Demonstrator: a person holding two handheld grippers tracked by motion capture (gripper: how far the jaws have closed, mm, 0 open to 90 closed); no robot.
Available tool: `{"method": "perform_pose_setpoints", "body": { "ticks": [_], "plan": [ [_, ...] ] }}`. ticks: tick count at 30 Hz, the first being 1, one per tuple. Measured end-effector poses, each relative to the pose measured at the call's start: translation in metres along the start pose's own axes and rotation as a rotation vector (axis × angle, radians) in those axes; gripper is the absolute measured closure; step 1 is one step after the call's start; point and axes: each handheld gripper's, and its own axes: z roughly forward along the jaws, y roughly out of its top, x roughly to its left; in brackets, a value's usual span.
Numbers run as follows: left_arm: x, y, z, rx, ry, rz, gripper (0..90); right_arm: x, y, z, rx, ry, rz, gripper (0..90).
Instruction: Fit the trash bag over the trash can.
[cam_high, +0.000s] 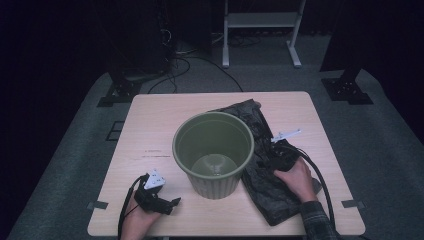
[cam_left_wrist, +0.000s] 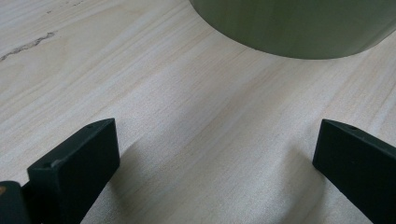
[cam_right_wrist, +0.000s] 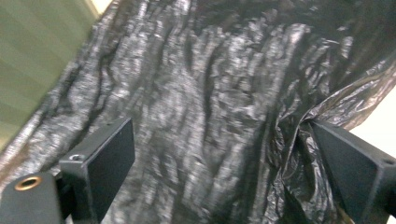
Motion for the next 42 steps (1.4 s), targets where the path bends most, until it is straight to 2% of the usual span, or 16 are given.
{"method": "perform_pose_setpoints", "body": {
  "ticks": [9, 18, 22, 26, 30, 34, 42],
  "plan": [
    [0.0, 0.0, 0.0, 0.0, 0.0, 0.0, 0.0, 0.023, 0.014, 0.014, 0.007, 0.039, -0.048, 8.4],
    [0.0, 0.0, 0.0, 0.0, 0.0, 0.0, 0.0, 0.039, 0.018, 0.027, 0.022, 0.037, -0.082, 8.4],
    [0.0, 0.0, 0.0, 0.0, 0.0, 0.0, 0.0, 0.045, 0.019, 0.03, 0.03, -0.006, -0.1, 9.9],
    [0.0, 0.0, 0.0, 0.0, 0.0, 0.0, 0.0, 0.052, 0.016, 0.032, 0.029, -0.074, -0.155, 12.2],
    [0.0, 0.0, 0.0, 0.0, 0.0, 0.0, 0.0, 0.053, 0.015, 0.031, 0.018, -0.08, -0.144, 15.4],
    [0.0, 0.0, 0.0, 0.0, 0.0, 0.0, 0.0, 0.052, 0.013, 0.028, -0.002, -0.079, -0.145, 26.5],
    [0.0, 0.0, 0.0, 0.0, 0.0, 0.0, 0.0, 0.049, 0.011, 0.021, -0.027, -0.063, -0.153, 67.9]
  ]
}}
